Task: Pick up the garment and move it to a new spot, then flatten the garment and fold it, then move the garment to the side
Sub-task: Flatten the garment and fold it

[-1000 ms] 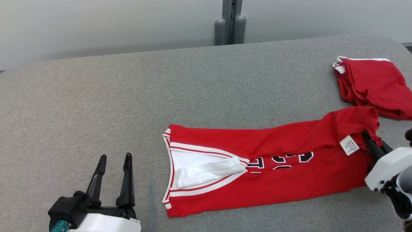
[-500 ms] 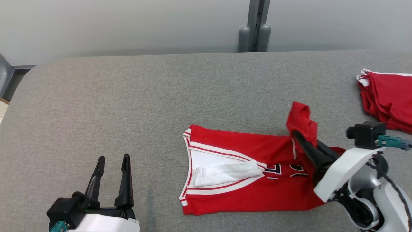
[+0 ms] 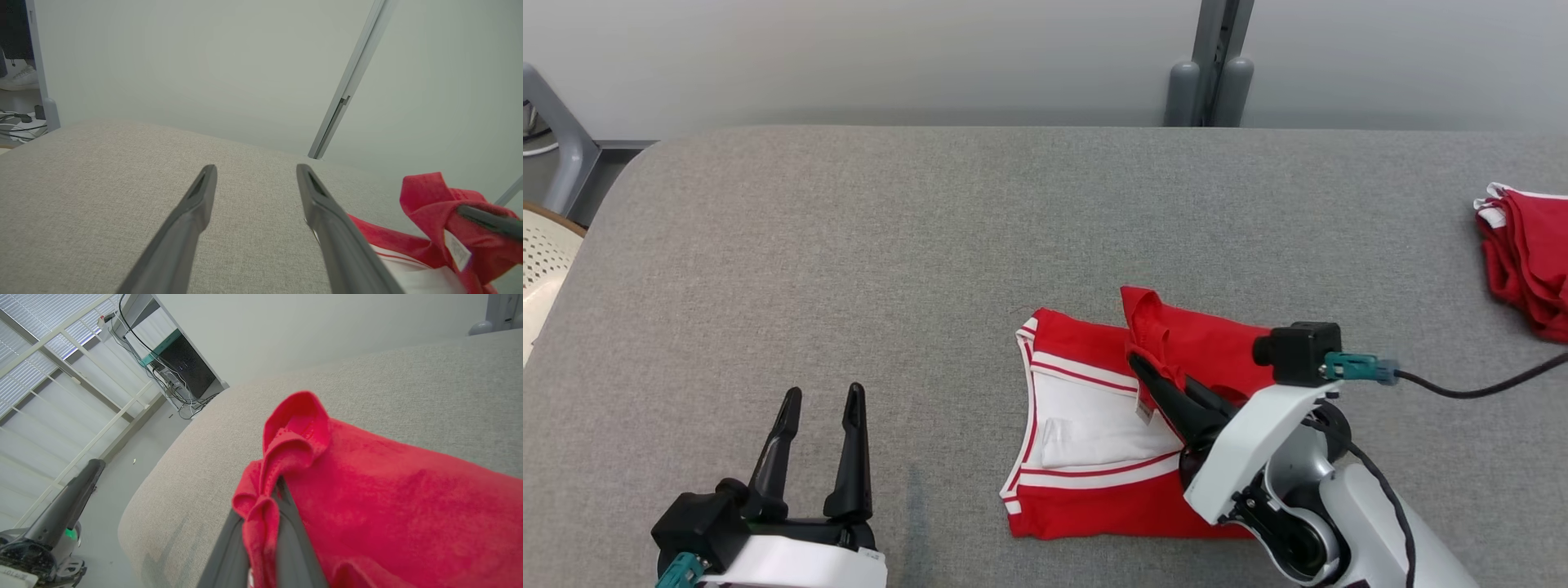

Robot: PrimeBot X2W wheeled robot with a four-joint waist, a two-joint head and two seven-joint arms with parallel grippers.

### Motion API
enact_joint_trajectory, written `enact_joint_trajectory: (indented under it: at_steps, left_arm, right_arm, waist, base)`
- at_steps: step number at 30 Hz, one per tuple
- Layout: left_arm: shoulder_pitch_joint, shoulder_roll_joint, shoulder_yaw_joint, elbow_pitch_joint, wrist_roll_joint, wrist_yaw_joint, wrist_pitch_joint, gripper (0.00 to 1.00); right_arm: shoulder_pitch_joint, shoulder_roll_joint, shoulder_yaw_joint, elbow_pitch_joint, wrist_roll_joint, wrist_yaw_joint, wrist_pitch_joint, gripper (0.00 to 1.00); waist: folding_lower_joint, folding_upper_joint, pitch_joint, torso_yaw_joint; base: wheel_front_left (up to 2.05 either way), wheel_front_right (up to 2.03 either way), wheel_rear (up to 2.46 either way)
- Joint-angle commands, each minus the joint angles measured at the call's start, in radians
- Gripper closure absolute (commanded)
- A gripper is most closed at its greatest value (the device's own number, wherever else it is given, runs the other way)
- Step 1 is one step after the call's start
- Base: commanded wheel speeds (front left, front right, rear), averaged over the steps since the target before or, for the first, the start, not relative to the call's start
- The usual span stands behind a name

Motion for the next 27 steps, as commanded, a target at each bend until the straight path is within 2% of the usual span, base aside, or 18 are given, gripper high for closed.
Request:
enact_joint_trajectory:
  at_steps: [1, 7, 13, 14, 15, 16, 17, 18, 27]
  left_arm:
    - [-0.022, 0.002, 0.001, 0.001, 0.004, -0.004, -0.001, 0.0]
    - [-0.032, 0.0, -0.01, 0.006, 0.001, -0.007, -0.002, 0.0]
    - [-0.044, 0.0, -0.02, 0.014, -0.002, -0.009, -0.001, 0.0]
    - [-0.046, 0.0, -0.022, 0.016, -0.003, -0.009, -0.002, 0.0]
    - [-0.046, 0.0, -0.023, 0.017, -0.004, -0.009, -0.002, 0.0]
    - [-0.045, 0.0, -0.025, 0.019, -0.006, -0.009, -0.002, 0.0]
    - [-0.045, -0.001, -0.027, 0.02, -0.009, -0.008, -0.002, 0.0]
    - [-0.045, -0.001, -0.028, 0.02, -0.012, -0.006, -0.002, 0.0]
    - [-0.044, -0.001, -0.02, 0.02, -0.016, -0.004, -0.001, 0.0]
  right_arm:
    - [-0.024, 0.008, 0.011, 0.037, -0.006, 0.0, -0.024, 1.0]
    - [-0.097, 0.032, 0.071, 0.184, 0.0, 0.0, -0.087, 1.0]
    - [-0.159, 0.032, 0.173, 0.266, 0.065, 0.0, -0.129, 0.98]
    - [-0.172, 0.032, 0.195, 0.282, 0.075, 0.0, -0.136, 0.75]
    - [-0.181, 0.032, 0.213, 0.297, 0.083, 0.0, -0.14, 0.62]
    - [-0.19, 0.032, 0.229, 0.312, 0.093, 0.0, -0.148, 0.62]
    - [-0.201, 0.032, 0.242, 0.327, 0.102, 0.0, -0.157, 0.05]
    - [-0.211, 0.032, 0.255, 0.339, 0.109, 0.0, -0.165, 0.0]
    - [-0.277, 0.032, 0.325, 0.345, 0.191, 0.0, -0.26, 0.0]
  waist:
    - [0.0, 0.0, 0.006, 0.005]
    - [0.0, 0.0, 0.021, 0.018]
    - [0.0, 0.0, 0.024, 0.03]
    - [0.0, 0.0, 0.024, 0.032]
    - [0.0, 0.0, 0.023, 0.034]
    - [0.0, 0.0, 0.022, 0.036]
    - [0.0, 0.0, 0.022, 0.038]
    - [0.0, 0.0, 0.021, 0.039]
    - [0.0, 0.0, 0.022, 0.026]
  base:
    - [0.0, 0.0, 0.0]
    - [0.0, 0.0, 0.0]
    - [0.0, 0.0, 0.0]
    - [0.0, 0.0, 0.0]
    - [0.0, 0.0, 0.0]
    - [0.0, 0.0, 0.0]
    - [0.0, 0.0, 0.0]
    - [0.0, 0.0, 0.0]
    - [0.0, 0.0, 0.0]
